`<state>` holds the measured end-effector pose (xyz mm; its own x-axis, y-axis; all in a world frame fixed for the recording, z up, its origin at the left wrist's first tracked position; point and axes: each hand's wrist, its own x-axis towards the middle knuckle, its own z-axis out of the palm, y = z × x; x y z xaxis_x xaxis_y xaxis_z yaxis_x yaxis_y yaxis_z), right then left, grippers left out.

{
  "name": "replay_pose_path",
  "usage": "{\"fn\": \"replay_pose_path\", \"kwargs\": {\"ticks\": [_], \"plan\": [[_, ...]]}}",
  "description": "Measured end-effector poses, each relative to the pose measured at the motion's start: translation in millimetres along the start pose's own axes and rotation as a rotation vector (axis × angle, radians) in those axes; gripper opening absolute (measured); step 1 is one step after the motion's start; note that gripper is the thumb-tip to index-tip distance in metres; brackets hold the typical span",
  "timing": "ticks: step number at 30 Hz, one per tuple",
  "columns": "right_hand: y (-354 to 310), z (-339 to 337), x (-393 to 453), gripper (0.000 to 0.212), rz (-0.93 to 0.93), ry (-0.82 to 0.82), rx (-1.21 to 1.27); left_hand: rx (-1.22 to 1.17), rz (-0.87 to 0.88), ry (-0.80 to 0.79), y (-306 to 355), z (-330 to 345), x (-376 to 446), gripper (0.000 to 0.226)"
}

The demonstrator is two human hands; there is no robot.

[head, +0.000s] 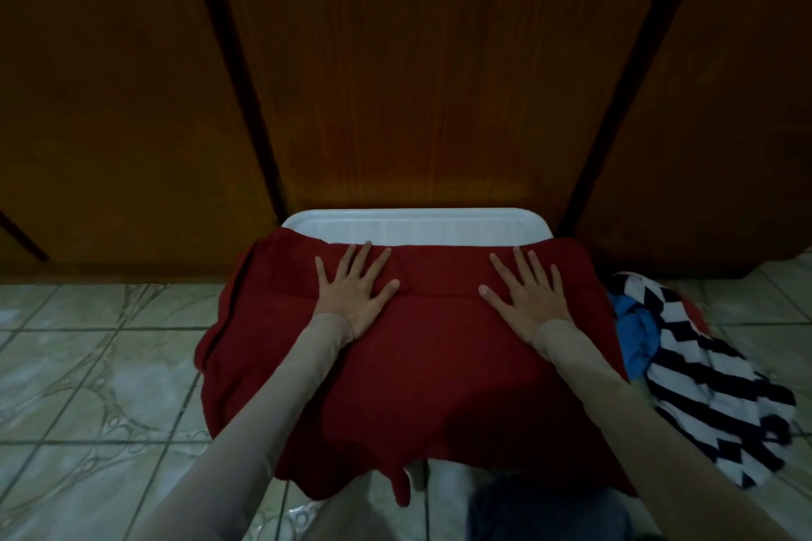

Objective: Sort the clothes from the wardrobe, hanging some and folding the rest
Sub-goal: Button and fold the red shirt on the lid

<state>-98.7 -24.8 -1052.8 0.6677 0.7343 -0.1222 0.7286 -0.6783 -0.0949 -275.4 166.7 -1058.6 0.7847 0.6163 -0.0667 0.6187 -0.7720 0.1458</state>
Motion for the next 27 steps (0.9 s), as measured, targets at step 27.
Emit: {"fn": "replay_pose_path", "kwargs": {"ticks": [27], "plan": [[2,-4,37,0.056,-0.108,-0.045,-0.004,-0.007,-0.036,0.152,-3,-2,53,0.063]]}}
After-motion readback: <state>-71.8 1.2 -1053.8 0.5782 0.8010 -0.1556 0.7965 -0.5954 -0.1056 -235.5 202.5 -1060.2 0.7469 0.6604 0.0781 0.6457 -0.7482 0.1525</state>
